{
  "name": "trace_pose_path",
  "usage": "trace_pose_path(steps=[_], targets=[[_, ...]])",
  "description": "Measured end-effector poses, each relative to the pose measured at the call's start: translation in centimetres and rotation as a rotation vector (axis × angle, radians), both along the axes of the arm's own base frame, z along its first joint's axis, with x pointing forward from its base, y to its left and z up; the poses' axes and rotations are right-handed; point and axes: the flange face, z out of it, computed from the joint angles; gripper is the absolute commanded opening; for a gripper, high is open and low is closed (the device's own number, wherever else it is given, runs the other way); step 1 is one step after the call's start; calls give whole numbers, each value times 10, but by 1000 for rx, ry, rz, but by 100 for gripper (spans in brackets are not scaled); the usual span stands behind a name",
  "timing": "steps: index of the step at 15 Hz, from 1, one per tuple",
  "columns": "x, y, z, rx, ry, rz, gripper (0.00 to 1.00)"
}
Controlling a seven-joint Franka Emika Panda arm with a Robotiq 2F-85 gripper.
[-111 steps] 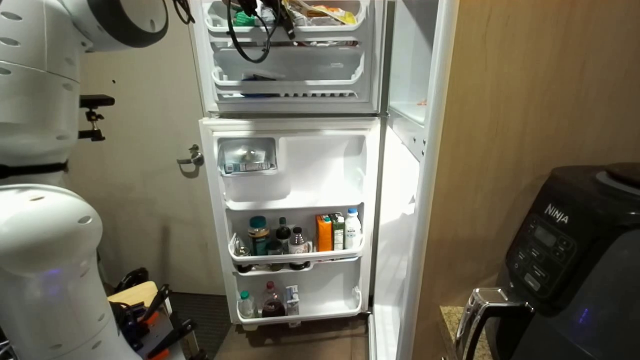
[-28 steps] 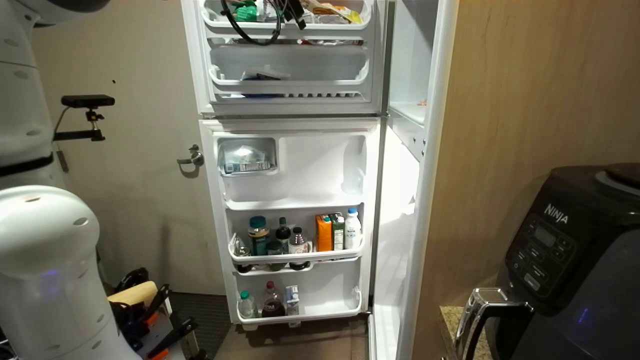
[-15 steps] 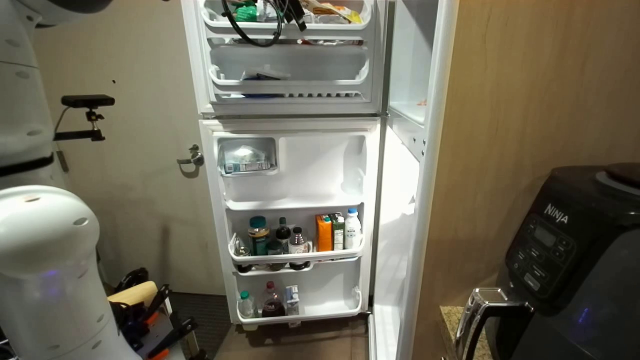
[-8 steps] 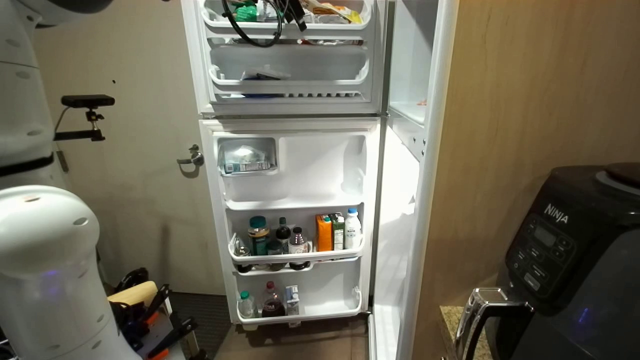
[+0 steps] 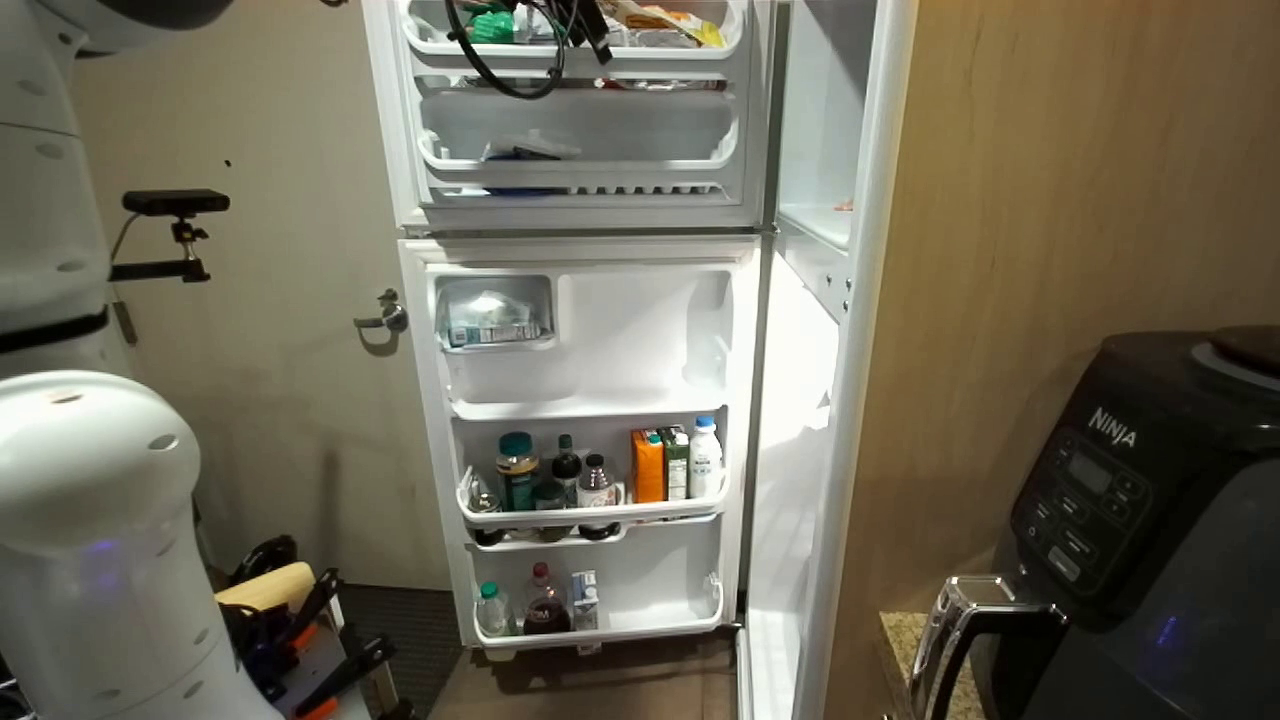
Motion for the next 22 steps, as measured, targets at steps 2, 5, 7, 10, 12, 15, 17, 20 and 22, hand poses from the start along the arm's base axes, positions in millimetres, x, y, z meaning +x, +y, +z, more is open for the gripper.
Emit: trace_pose_path(steps=[2,5,7,10,12,15,17,20,22], targets=[[0,2,-1,0,-1,3,100],[2,3,-2,1,-2,3,100],[4,4,-4,3,-6,4,100],[7,6,-9,1,-2,7,100],[9,7,-11,0,1,7,100],[9,7,-11,0,2,7,100],[9,7,-12,-1,2,6,100],[10,4,-12,-1,2,1,100],[11,1,-12,-1,2,-4,100]])
